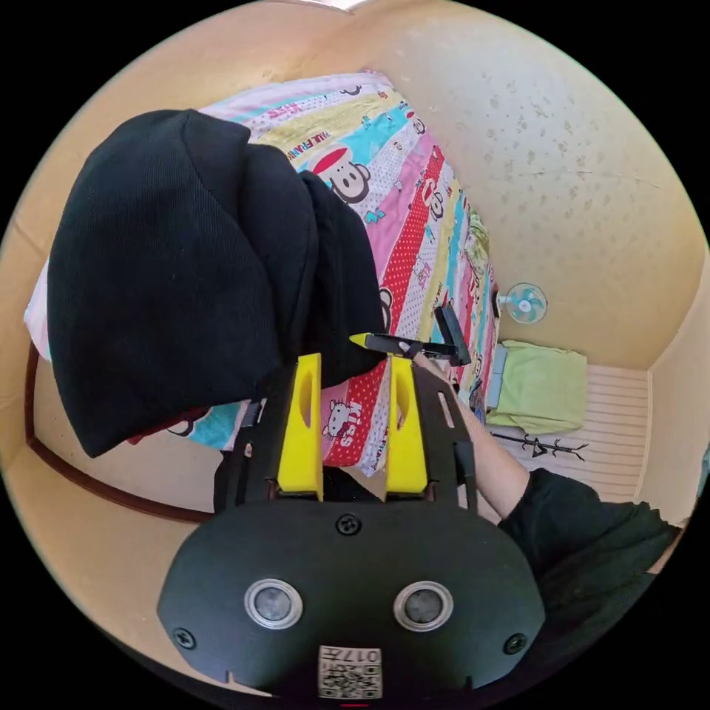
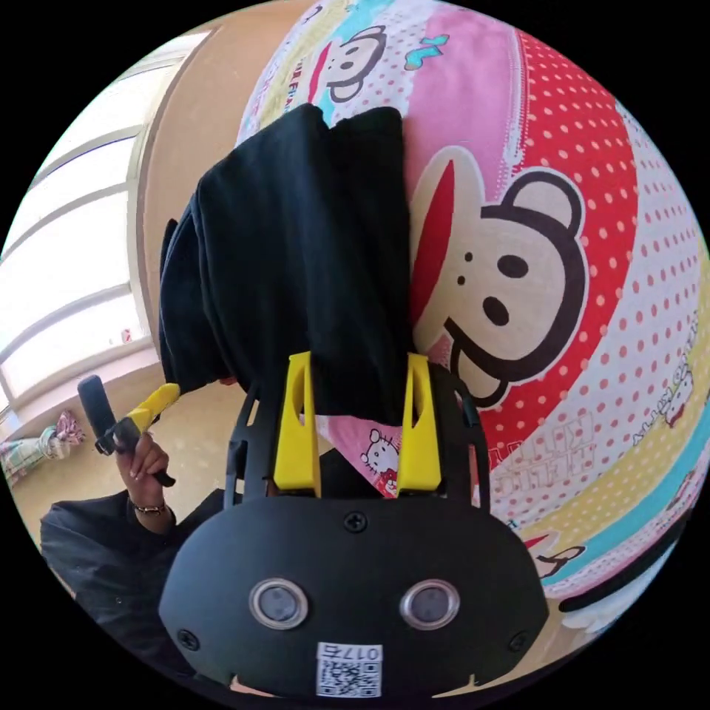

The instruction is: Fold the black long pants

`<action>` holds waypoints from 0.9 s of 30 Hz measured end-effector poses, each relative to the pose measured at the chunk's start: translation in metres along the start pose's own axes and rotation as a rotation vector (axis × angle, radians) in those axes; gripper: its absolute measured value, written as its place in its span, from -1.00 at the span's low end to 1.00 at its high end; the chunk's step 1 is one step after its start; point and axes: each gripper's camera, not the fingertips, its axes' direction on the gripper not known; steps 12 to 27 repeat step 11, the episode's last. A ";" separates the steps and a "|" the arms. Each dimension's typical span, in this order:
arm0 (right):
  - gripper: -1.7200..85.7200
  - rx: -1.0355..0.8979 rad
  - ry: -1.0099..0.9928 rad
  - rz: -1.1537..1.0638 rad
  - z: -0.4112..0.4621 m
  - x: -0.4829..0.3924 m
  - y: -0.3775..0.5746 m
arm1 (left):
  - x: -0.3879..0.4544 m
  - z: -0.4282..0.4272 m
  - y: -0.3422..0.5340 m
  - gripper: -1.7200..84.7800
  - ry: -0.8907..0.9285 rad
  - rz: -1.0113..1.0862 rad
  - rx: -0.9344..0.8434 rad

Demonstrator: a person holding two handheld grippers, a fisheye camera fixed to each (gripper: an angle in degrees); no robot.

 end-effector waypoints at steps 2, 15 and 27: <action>-0.64 0.075 0.169 -0.055 -0.022 -0.047 0.041 | -0.004 0.010 0.010 -0.82 -0.027 0.079 -0.073; -0.93 0.177 0.968 -0.082 -0.068 -0.159 0.257 | 0.066 0.120 0.026 -0.98 -0.241 0.729 -0.540; -0.93 0.177 0.968 -0.082 -0.068 -0.159 0.257 | 0.066 0.120 0.026 -0.98 -0.241 0.729 -0.540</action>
